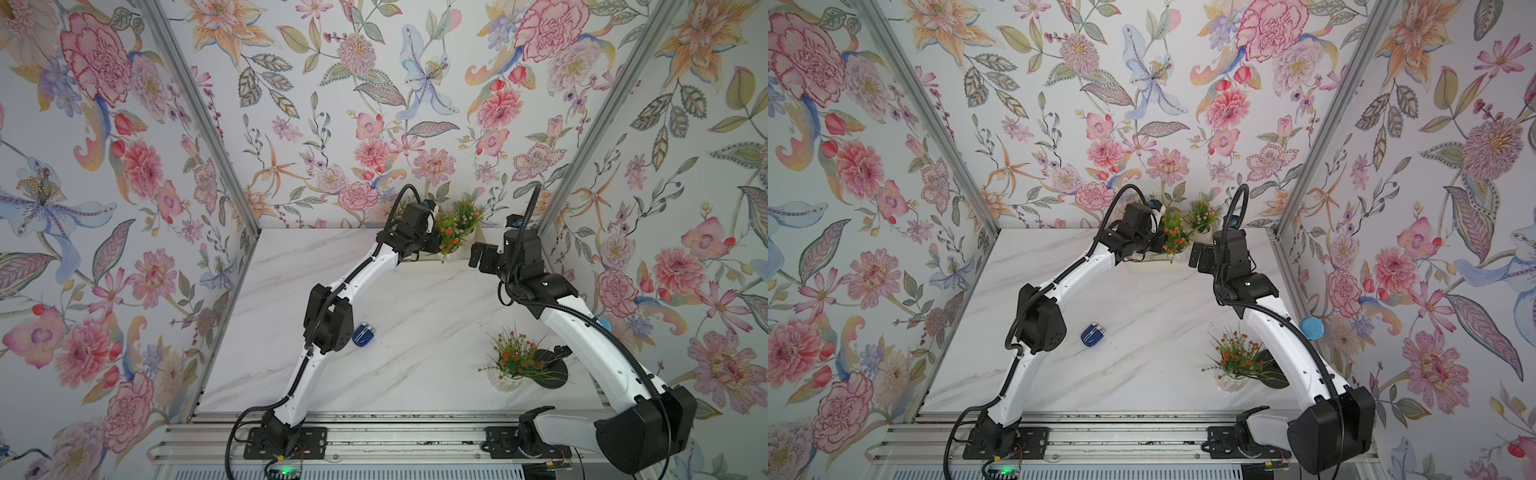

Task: Put the potted gypsophila into the storage box
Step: Place the baby's breath potted plant at the storage box.

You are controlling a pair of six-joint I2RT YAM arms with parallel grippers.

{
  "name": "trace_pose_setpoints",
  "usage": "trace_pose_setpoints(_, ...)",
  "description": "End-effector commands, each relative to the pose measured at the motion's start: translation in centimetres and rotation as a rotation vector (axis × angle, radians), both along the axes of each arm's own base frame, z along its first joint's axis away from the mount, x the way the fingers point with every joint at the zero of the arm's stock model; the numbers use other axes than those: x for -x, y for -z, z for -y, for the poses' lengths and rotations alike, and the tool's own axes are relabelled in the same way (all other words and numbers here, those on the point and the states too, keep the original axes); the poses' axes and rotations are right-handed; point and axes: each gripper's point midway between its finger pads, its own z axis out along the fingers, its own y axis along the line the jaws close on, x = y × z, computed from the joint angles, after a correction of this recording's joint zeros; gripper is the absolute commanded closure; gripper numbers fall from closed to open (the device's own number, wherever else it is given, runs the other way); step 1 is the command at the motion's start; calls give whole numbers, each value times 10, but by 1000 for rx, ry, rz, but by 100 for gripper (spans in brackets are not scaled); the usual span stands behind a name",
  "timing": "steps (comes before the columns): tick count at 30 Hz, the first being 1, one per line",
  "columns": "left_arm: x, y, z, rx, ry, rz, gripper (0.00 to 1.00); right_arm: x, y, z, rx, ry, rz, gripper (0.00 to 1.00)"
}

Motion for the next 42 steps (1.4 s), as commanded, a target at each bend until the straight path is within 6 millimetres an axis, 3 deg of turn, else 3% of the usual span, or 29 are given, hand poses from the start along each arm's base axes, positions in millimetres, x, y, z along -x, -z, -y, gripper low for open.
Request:
trace_pose_setpoints(1,-22,-36,-2,118,-8,62,100,-12,-17,-3,-9,-10,44,0)
trace_pose_setpoints(10,-53,-19,-21,97,-93,106,100,-42,-7,-7,-21,-7,10,0)
trace_pose_setpoints(19,-57,15,-43,-133,-144,137,100,-60,-2,-13,-21,-13,-6,0)
trace_pose_setpoints(32,-60,46,-29,-85,-103,87,100,-67,7,-18,-30,-11,-35,0)
trace_pose_setpoints(42,-58,42,-28,-82,-98,86,73,-58,9,-21,-26,-16,-52,0)
